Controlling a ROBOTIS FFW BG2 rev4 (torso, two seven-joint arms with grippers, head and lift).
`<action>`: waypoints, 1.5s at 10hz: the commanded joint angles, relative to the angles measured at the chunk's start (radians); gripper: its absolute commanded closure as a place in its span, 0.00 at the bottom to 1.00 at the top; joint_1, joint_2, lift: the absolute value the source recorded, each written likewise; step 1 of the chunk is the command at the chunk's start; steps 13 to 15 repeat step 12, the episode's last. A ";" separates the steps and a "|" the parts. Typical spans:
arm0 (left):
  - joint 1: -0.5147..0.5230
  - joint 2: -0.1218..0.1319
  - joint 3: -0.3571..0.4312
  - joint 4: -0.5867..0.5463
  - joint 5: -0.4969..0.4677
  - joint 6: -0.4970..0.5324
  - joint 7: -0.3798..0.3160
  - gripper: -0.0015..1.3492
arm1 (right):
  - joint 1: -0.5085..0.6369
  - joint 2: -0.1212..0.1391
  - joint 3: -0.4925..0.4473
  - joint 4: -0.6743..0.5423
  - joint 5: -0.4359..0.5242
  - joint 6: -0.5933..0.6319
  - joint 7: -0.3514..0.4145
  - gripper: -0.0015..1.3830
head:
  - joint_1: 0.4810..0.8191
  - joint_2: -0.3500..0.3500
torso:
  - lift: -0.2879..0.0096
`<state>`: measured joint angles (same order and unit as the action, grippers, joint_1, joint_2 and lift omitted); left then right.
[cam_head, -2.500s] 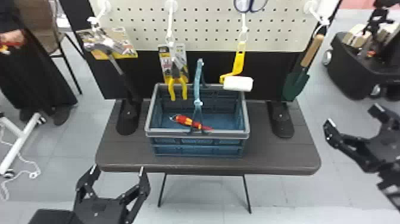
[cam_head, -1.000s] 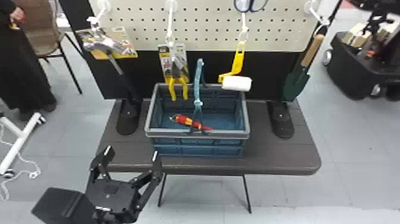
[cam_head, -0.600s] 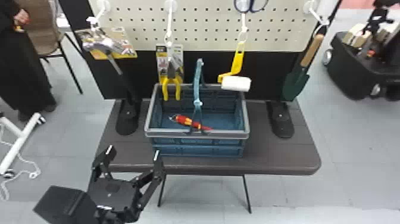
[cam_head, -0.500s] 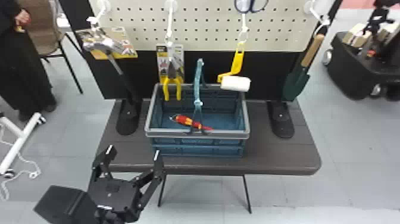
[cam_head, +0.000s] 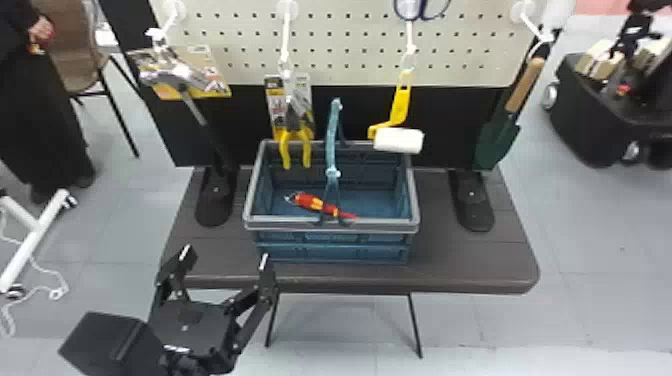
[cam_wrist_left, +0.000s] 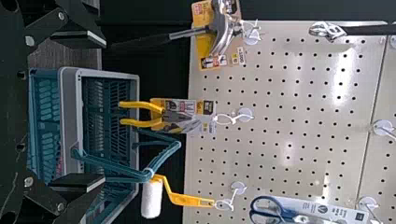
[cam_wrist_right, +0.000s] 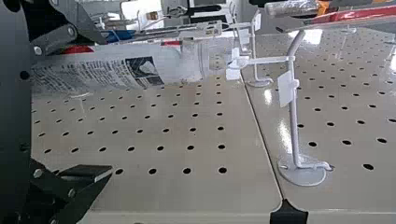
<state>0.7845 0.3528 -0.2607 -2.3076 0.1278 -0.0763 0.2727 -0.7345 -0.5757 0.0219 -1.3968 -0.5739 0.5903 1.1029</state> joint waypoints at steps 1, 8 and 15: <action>0.000 0.000 0.000 0.004 0.001 0.001 0.000 0.20 | 0.003 0.000 0.007 0.001 -0.003 0.005 0.000 0.71 | 1.00 0.51 | 0.63; 0.002 -0.002 0.001 0.004 -0.001 0.000 0.000 0.20 | 0.003 0.000 0.010 0.004 -0.021 0.008 -0.012 0.90 | 1.00 0.51 | 0.63; 0.002 -0.002 0.001 0.004 -0.001 0.000 0.000 0.20 | 0.007 0.000 0.010 0.011 -0.029 0.008 -0.015 0.90 | 1.00 0.51 | 0.63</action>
